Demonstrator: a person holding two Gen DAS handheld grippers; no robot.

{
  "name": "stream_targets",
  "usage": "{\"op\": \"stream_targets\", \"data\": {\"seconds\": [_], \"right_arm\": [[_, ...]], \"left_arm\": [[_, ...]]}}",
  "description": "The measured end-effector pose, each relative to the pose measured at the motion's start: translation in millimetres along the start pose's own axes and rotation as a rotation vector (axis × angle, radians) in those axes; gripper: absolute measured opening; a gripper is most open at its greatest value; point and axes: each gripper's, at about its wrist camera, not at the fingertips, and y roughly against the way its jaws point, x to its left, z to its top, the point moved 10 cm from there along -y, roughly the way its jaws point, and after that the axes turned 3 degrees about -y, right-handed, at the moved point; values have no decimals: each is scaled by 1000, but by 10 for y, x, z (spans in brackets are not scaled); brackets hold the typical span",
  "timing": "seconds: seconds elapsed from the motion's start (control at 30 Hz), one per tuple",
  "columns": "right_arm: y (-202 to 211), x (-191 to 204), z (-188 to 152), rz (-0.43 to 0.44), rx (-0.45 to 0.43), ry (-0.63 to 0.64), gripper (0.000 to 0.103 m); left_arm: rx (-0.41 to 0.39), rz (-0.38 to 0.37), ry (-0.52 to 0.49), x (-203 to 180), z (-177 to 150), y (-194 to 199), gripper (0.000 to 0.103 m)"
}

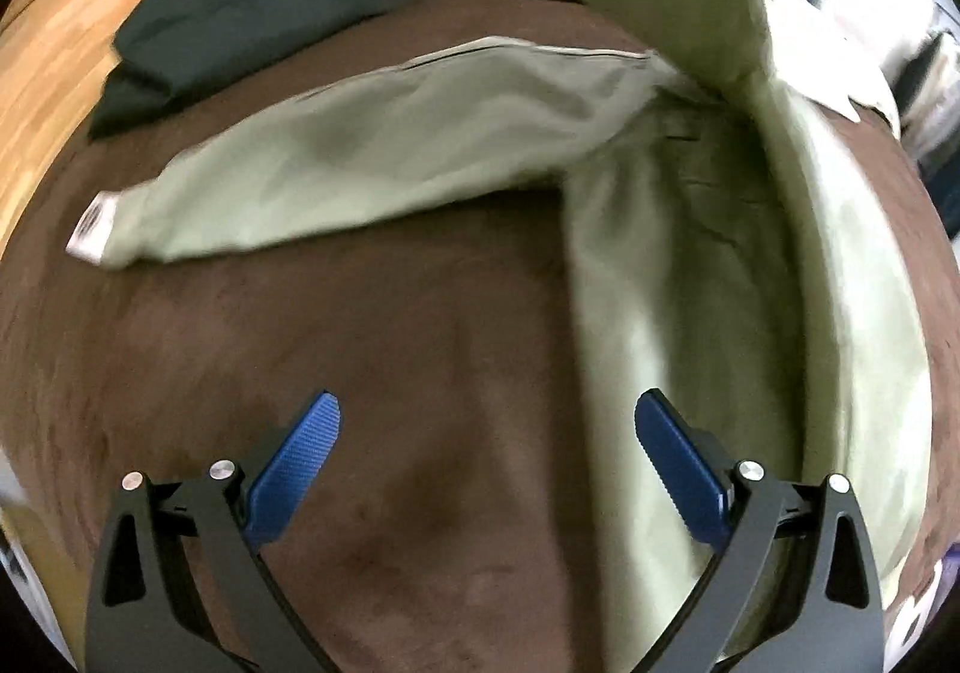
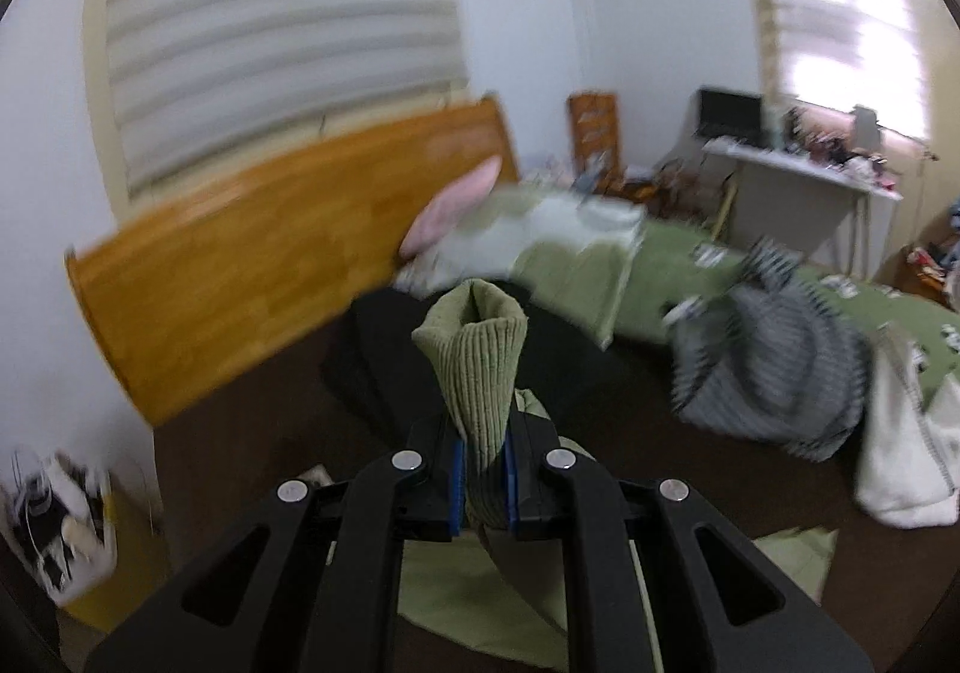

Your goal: Fold large clothes

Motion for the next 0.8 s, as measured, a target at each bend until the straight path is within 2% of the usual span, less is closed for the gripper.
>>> {"op": "stream_targets", "data": {"seconds": [0.2, 0.27, 0.4, 0.57, 0.7, 0.8], "right_arm": [[-1106, 701, -1086, 58, 210, 72, 10], [-1391, 960, -1436, 90, 271, 88, 10], [-1864, 1378, -1965, 128, 382, 142, 11], [-2342, 1609, -2557, 99, 486, 166, 12], [-2649, 1672, -2952, 98, 575, 154, 28], [-2685, 1724, -3038, 119, 578, 163, 45]], "left_arm": [[-4, 38, 139, 608, -234, 115, 97], [-26, 46, 219, 856, -305, 181, 97], [-48, 96, 343, 1346, -558, 320, 97], [-34, 172, 446, 1788, -930, 485, 97], [-4, 206, 480, 1961, -1164, 497, 97], [9, 217, 492, 2020, -1272, 505, 97]]}}
